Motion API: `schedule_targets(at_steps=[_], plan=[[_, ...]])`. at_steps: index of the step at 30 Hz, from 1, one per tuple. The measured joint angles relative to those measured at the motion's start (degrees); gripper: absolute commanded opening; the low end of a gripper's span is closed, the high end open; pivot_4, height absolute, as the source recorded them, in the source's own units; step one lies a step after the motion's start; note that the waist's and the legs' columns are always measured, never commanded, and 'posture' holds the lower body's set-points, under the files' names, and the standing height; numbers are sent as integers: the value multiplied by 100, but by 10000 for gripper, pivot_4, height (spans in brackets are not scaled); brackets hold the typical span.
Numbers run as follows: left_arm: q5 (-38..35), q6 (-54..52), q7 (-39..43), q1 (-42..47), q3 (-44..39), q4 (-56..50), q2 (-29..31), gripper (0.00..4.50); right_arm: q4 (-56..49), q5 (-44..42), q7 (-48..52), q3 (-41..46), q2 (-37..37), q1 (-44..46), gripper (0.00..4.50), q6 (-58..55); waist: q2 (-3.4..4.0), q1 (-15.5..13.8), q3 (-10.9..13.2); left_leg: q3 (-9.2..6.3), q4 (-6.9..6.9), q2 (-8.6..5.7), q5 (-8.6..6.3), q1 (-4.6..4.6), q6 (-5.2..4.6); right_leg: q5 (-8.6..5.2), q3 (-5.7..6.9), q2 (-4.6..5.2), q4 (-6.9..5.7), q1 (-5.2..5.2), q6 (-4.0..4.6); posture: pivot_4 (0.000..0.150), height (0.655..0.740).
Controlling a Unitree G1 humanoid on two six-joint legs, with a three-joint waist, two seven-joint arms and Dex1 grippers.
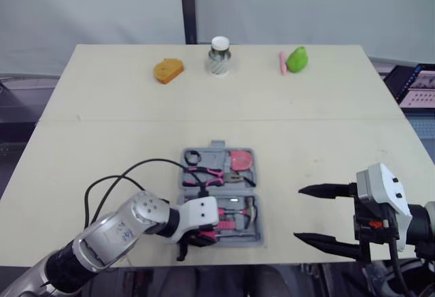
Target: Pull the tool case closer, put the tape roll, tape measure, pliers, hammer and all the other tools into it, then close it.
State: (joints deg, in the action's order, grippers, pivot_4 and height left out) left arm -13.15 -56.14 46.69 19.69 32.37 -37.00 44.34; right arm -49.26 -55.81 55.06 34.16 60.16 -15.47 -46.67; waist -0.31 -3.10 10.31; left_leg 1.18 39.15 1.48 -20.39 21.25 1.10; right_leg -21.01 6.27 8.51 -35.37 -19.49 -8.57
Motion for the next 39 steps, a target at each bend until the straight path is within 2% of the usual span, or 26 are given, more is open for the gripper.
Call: schedule_targets(at_steps=[14,39], plan=[[77,-201,-77,231,379,145,-66,5907,-2,-133,-136,3,0,-77,45000,-25,0,2,0,0,1,0,0,0,0,0,0,0,-3,-1,0,1500,7400],[227,-78,-64,439,594,219,-180,5907,-125,-316,-407,214,-2,-314,45000,-23,0,2,0,-1,3,-1,0,0,0,0,0,0,-6,-1,0,1500,7400]])
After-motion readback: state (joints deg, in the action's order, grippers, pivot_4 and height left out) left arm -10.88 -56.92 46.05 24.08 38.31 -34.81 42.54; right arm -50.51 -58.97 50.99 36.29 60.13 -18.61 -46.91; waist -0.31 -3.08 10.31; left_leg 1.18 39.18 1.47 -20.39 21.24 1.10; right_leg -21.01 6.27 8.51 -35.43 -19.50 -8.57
